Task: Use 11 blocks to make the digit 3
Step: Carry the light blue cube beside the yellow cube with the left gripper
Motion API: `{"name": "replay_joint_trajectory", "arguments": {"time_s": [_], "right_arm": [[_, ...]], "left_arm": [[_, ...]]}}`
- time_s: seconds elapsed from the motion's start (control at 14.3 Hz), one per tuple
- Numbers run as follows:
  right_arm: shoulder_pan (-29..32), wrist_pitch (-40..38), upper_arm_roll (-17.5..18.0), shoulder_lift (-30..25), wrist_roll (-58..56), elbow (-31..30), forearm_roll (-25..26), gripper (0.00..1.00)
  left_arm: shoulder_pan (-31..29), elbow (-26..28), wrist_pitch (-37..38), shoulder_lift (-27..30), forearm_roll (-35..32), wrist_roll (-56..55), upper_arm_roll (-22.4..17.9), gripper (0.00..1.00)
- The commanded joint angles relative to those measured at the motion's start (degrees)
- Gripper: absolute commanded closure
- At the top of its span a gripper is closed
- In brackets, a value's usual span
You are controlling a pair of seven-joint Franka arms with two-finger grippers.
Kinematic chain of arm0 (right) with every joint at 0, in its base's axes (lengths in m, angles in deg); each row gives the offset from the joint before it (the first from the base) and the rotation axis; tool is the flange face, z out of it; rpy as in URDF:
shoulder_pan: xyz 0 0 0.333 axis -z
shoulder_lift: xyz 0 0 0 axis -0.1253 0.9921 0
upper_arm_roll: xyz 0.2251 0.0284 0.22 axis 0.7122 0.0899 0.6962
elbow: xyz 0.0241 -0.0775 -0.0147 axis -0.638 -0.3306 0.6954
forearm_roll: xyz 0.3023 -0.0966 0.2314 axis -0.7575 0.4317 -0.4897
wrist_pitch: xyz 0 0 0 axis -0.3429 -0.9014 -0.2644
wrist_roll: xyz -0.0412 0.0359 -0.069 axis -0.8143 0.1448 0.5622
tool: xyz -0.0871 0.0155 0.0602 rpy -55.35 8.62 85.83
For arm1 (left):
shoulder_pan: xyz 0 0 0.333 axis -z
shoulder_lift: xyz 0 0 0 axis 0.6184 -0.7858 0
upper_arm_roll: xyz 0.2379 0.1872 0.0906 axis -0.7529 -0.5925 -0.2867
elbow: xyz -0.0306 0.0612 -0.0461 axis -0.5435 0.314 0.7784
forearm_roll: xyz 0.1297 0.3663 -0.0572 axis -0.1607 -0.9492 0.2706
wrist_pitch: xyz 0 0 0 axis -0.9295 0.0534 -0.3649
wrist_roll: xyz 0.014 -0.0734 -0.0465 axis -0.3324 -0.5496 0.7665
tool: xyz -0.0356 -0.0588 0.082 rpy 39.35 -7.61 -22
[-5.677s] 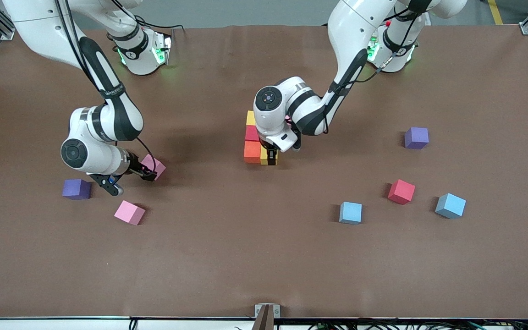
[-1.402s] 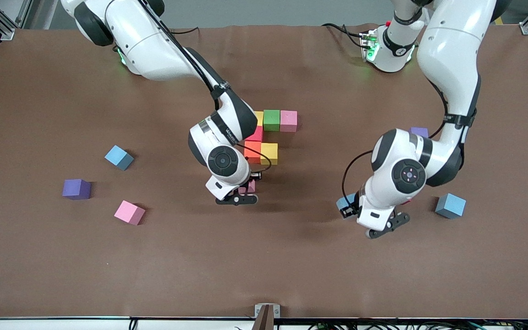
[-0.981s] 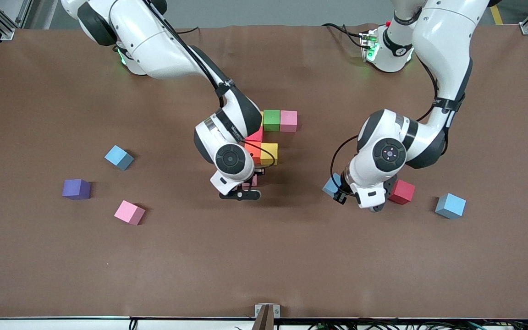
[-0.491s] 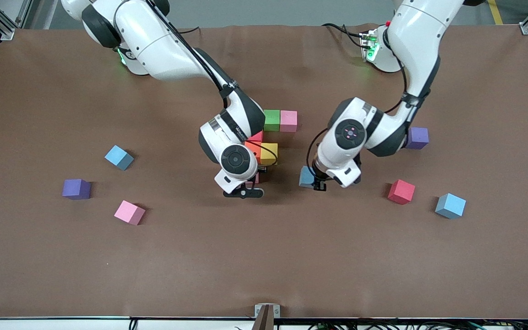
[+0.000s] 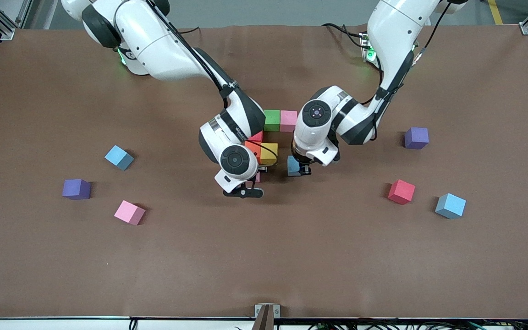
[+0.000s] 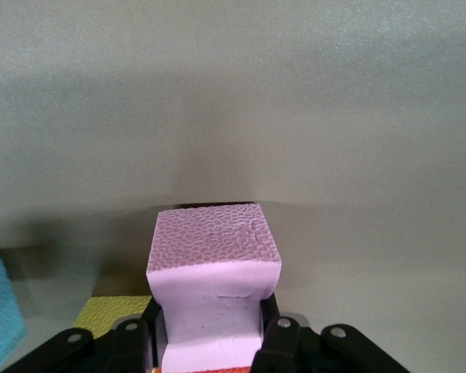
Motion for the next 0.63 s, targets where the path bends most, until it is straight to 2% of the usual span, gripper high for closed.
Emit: {"name": "replay_joint_trajectory", "arguments": {"time_s": [0.0,0.56], "right_arm": [[-0.59,-0.73,-0.58,0.36,0.84,0.79,-1.17,0.6],[-1.03,-2.31,-0.58,0.27,0.84,0.79,-1.17,0.6]], "left_arm": [[1.19,3.1,-2.76,1.41,-1.07,-2.85,-0.22,0.84],[2.34,7.07,-6.29,3.43,-1.16,-4.27,-0.13,0.84]]}}
